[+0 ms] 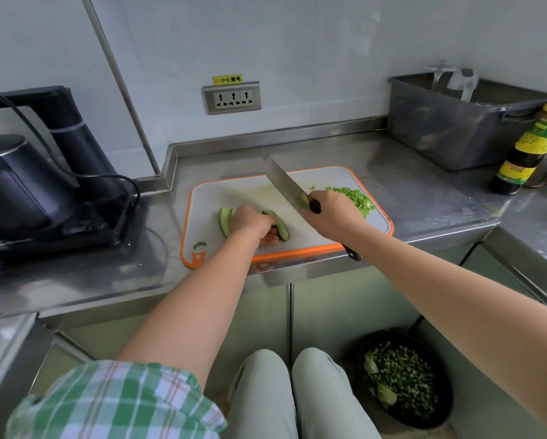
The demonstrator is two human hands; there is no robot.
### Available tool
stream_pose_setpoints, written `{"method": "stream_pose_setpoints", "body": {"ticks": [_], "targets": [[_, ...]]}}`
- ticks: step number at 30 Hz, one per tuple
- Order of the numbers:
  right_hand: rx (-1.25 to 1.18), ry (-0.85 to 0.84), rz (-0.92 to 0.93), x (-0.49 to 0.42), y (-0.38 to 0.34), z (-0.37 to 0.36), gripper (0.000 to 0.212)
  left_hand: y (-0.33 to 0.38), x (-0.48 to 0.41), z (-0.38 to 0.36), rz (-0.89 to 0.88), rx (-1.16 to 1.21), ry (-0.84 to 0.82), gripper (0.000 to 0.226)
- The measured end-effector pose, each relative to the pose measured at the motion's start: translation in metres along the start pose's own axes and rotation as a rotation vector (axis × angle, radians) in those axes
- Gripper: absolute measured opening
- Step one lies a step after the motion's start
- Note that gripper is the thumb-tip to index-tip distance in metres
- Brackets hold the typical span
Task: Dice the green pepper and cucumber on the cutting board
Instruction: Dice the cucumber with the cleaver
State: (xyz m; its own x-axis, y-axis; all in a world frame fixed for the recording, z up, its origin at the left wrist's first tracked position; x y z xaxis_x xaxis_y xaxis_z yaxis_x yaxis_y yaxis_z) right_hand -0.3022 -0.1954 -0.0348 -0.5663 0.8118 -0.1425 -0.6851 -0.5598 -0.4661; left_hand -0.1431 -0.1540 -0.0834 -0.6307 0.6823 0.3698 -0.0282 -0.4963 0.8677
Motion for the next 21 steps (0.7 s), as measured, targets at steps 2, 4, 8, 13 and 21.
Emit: {"method": "stream_pose_setpoints", "body": {"ticks": [2,4,8,13,21], "targets": [[-0.072,-0.071,-0.037,0.0,-0.005,0.002,0.02,0.0,0.0,-0.002,-0.001,0.009,0.003,0.01],[-0.094,-0.123,-0.06,-0.001,-0.008,0.002,0.016,0.0,-0.002,-0.003,0.005,0.01,0.0,0.015],[-0.079,-0.171,-0.053,-0.004,-0.01,0.003,0.018,-0.001,-0.003,-0.003,0.015,0.034,-0.012,0.019],[-0.026,-0.251,-0.049,-0.005,-0.016,0.006,0.011,-0.004,-0.006,-0.003,0.002,0.036,0.003,0.014],[0.047,-0.29,-0.001,-0.006,-0.019,0.008,0.014,-0.007,-0.01,-0.004,0.0,0.06,-0.003,0.015]]}}
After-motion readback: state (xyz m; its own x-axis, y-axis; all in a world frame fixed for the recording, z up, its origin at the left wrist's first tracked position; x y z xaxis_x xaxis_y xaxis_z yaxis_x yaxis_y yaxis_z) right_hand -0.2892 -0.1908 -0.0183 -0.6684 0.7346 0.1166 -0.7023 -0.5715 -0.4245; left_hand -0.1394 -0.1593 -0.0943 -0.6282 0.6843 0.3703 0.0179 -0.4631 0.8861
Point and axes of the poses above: each hand's wrist, its own x-axis away from the middle knuckle, its own z-axis out of the back of the hand, y = z × x, the point moved 3 cm from there along -x, towards the middle knuckle, and after that the axes turned 5 degrees about z, right-handed, at the moved point
